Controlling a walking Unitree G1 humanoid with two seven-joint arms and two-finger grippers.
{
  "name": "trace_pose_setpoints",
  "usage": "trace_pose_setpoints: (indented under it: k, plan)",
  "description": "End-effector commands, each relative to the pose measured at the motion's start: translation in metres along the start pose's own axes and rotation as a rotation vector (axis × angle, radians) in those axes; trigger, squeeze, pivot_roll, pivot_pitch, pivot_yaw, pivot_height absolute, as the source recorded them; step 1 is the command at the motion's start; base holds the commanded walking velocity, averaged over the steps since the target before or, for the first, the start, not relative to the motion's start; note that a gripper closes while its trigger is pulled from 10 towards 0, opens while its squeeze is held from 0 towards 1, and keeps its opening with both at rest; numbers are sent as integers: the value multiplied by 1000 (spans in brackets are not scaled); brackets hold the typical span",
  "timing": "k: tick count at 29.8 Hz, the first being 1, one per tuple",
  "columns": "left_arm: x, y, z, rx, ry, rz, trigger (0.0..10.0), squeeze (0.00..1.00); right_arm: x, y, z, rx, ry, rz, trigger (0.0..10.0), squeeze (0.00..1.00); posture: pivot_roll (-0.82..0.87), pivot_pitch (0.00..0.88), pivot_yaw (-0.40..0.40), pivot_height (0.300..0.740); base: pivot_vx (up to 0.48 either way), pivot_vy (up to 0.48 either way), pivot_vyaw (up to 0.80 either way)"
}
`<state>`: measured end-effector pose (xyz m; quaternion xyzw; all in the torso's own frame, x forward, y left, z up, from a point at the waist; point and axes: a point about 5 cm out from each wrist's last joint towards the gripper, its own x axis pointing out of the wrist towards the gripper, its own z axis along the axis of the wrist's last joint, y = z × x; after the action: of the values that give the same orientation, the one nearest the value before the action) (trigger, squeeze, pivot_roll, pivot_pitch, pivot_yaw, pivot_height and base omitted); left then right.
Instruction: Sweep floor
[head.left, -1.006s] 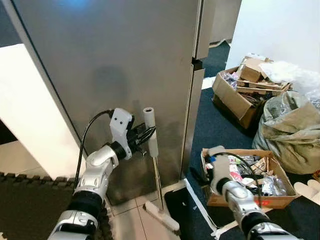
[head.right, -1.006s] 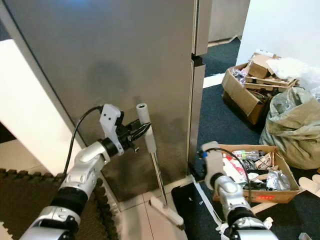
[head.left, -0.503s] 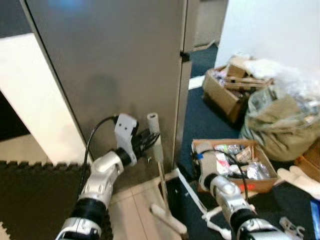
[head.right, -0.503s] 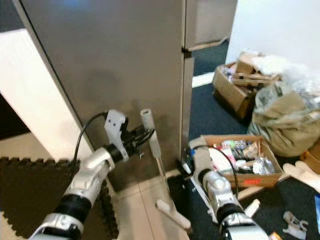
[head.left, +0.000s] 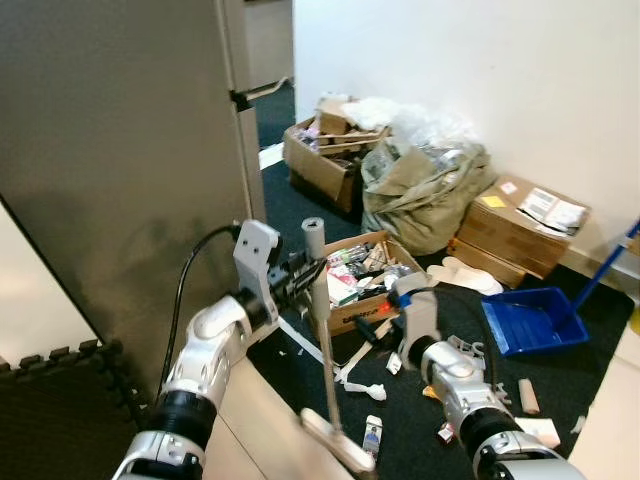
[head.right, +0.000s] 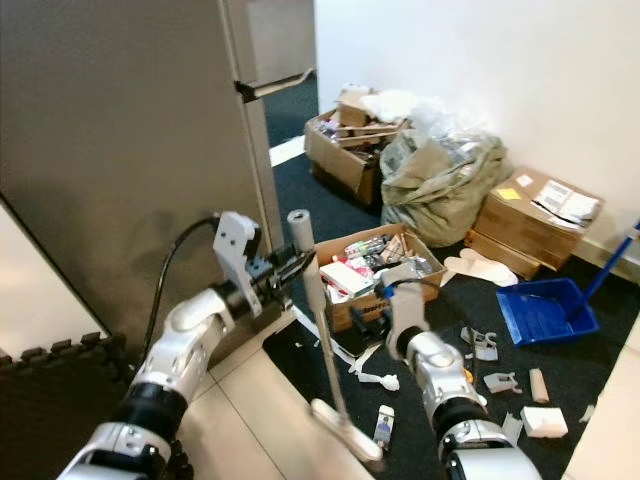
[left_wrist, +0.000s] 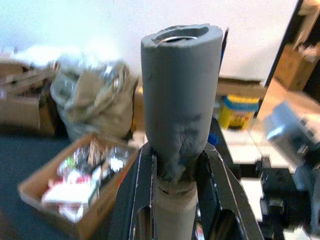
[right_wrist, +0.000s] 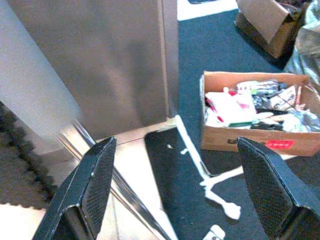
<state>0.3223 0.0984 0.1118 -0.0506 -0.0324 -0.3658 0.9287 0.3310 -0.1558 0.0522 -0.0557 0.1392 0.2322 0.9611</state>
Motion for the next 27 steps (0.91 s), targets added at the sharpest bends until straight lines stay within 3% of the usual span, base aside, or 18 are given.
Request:
trace_pose_setpoints:
  k: [1,5,8,19,21,24,27]
  plan:
    - [-3,2,0,25,-6,10,10000,0,-1,-3,4,-8,-12,1,10000,0,-81,0,37,740,0,0,-788]
    - [-5,3,-1,25,-6,20,10000,0,-1,-3,5,-12,-12,5,10000,0,-81,0,37,740,0,0,-788]
    - [-6,4,-2,94,-16,71,10000,0,0,-7,12,-20,-33,-5,10000,0,-82,0,34,740,0,0,-788]
    - [-6,5,-3,114,-29,148,10000,0,2,-2,14,-11,-44,13,10000,0,-86,0,38,740,0,0,-788]
    - [-9,14,1,115,-57,234,10000,0,1,1,14,-18,-46,39,10000,0,-85,0,36,740,0,0,-788]
    - [-9,14,1,115,-57,234,10000,0,1,1,14,-18,-46,39,10000,0,-85,0,36,740,0,0,-788]
    - [-15,25,8,108,-96,295,10000,0,-1,-2,18,-40,-58,53,10000,0,-84,0,27,740,0,0,-788]
